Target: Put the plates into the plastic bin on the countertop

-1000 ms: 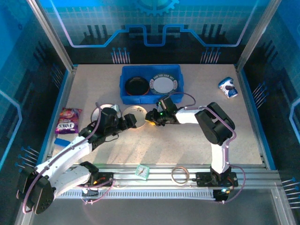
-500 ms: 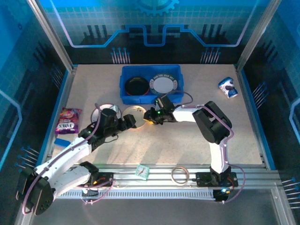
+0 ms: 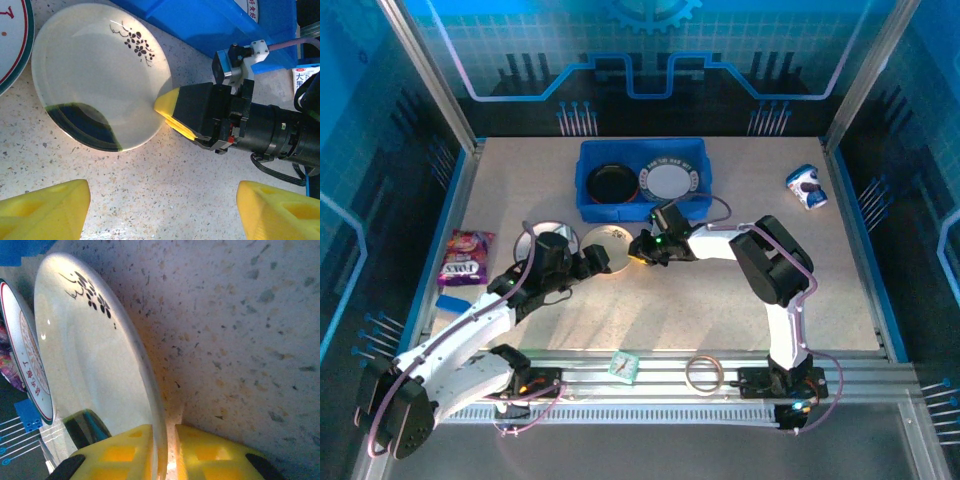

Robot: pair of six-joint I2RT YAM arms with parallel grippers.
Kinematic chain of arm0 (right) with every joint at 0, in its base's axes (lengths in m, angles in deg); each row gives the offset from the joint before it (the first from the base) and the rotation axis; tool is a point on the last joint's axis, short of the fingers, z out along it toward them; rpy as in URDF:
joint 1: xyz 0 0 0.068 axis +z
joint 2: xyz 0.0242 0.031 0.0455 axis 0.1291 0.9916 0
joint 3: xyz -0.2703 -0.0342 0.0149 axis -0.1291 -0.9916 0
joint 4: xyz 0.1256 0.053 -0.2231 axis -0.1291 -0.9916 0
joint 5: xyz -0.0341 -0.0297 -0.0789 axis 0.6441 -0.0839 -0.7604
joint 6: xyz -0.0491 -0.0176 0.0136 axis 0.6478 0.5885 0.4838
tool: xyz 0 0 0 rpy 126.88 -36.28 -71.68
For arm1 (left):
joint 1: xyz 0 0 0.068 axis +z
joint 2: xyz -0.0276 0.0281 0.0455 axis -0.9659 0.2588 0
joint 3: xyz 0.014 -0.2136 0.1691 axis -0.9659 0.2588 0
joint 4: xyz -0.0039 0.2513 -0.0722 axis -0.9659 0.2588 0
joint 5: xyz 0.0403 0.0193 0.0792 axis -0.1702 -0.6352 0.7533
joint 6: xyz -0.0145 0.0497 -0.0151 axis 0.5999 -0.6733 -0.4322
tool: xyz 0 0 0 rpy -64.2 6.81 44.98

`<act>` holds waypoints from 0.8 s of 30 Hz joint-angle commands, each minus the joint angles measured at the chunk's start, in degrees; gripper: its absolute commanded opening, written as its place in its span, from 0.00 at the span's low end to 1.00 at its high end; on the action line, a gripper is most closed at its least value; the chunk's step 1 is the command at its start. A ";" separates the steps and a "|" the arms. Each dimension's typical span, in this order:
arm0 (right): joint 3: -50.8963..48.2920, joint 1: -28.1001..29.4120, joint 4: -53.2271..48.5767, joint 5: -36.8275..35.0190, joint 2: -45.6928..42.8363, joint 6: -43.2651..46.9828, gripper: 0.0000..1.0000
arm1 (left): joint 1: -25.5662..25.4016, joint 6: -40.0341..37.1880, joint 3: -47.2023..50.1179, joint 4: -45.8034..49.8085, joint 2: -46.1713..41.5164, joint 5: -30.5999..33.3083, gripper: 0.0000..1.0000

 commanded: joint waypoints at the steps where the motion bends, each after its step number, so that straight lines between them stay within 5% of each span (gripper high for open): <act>1: -1.51 1.15 0.34 -1.63 1.66 0.92 0.17 | 0.04 -1.16 1.20 1.04 -0.60 1.22 0.78; 10: -5.75 -0.10 2.09 -1.89 -1.51 1.05 0.00 | 0.22 -1.51 1.07 0.65 -0.34 1.37 0.78; 24: -17.66 -2.36 -4.39 3.38 -20.24 8.75 0.00 | 1.66 -1.57 -0.49 -1.80 1.18 -1.46 0.78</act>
